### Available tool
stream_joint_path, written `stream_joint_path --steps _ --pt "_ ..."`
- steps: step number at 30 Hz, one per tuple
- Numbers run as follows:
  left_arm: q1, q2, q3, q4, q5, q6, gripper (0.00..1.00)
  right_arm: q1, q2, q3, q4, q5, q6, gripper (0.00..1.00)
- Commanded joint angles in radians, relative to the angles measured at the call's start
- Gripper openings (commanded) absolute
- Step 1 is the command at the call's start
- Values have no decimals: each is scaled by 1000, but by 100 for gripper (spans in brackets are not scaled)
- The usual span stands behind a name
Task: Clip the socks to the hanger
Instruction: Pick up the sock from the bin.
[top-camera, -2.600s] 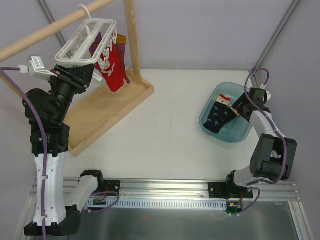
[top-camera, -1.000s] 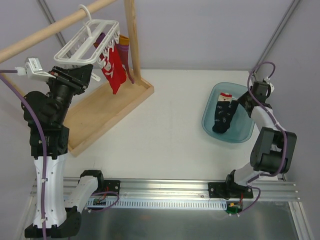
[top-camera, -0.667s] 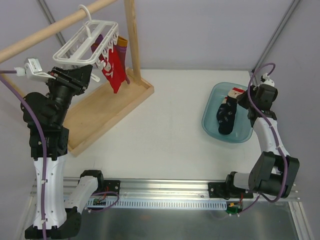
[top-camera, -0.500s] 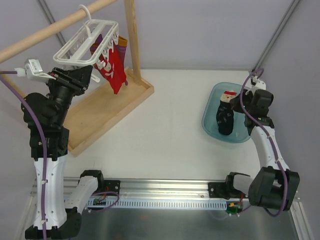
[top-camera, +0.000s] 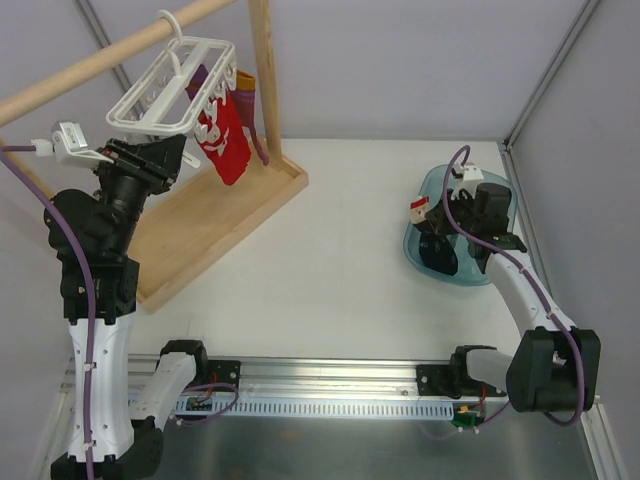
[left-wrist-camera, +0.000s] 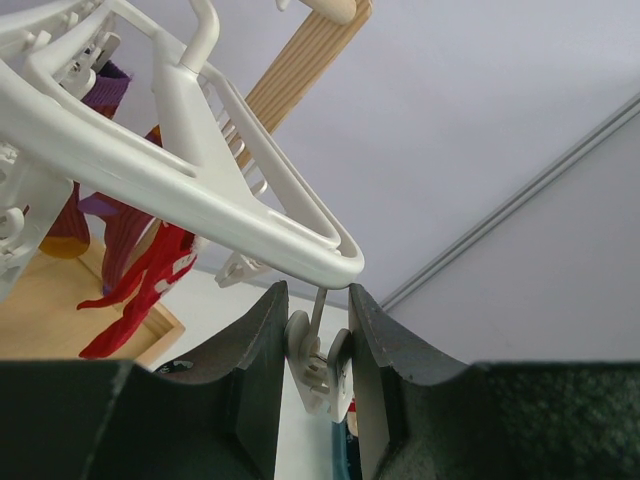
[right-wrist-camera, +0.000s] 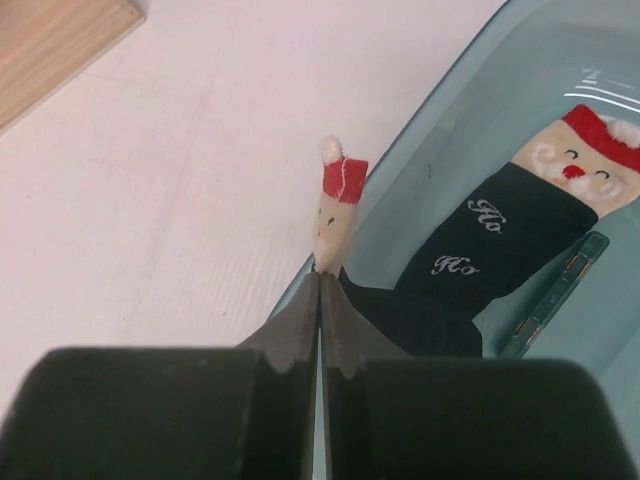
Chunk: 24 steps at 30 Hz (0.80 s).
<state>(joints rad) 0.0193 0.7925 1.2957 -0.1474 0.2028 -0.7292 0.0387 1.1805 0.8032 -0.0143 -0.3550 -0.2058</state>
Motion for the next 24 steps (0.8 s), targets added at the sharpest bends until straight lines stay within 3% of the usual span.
stream_joint_path --steps 1,9,14,19,24 --pt "-4 -19 -3 20 26 27 2 27 13 10 -18 -6 -55 1" --pt "-4 -26 -10 19 30 31 1 69 33 19 -12 28 -57 1" --pt "-5 -36 -12 19 26 39 2 69 100 42 -24 36 -53 8" --pt "-4 -41 -12 20 29 43 2 70 128 60 -21 33 -49 32" --pt "-4 -41 -12 20 26 44 2 73 168 94 -19 27 -50 41"
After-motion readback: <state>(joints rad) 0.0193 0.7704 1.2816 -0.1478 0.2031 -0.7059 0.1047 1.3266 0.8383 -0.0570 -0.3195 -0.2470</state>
